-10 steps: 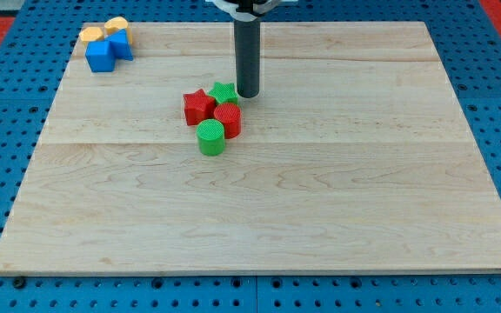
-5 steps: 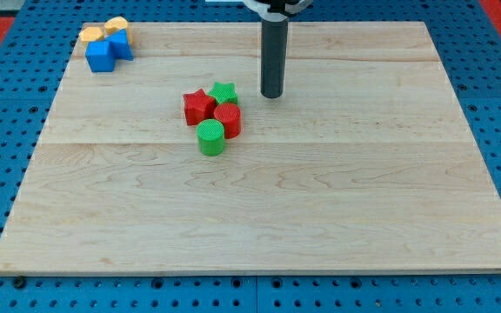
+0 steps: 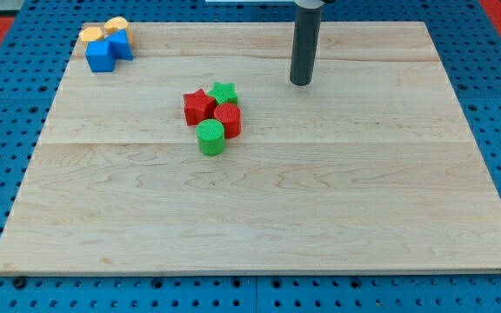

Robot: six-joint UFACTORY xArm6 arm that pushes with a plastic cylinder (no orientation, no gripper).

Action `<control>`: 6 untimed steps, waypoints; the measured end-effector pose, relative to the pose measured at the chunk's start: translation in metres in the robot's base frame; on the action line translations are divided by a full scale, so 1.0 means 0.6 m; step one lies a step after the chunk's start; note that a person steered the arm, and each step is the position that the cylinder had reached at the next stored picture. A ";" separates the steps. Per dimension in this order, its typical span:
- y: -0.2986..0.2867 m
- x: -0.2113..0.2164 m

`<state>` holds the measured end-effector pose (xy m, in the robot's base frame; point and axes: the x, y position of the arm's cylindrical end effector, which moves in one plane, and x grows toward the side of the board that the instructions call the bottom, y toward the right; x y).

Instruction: Move the green star toward the bottom

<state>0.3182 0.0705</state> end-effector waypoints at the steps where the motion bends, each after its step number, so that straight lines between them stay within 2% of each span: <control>1: 0.000 -0.045; 2: -0.004 -0.043; 3: -0.060 -0.050; 4: -0.064 -0.090; 5: -0.107 -0.114; 6: -0.173 -0.105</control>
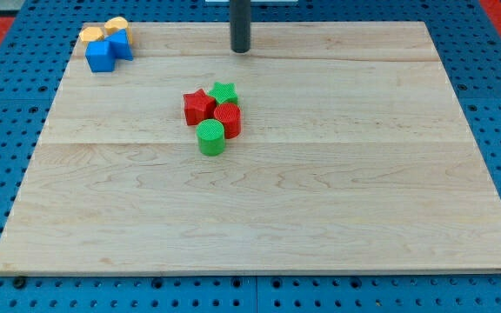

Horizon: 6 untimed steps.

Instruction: Move the green star toward the bottom

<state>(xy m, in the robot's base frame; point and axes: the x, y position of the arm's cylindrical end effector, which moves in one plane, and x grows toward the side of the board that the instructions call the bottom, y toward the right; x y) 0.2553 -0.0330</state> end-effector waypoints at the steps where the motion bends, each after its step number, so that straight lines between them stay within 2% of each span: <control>1: -0.023 0.039; 4: -0.030 0.090; 5: -0.091 0.162; 6: -0.220 0.173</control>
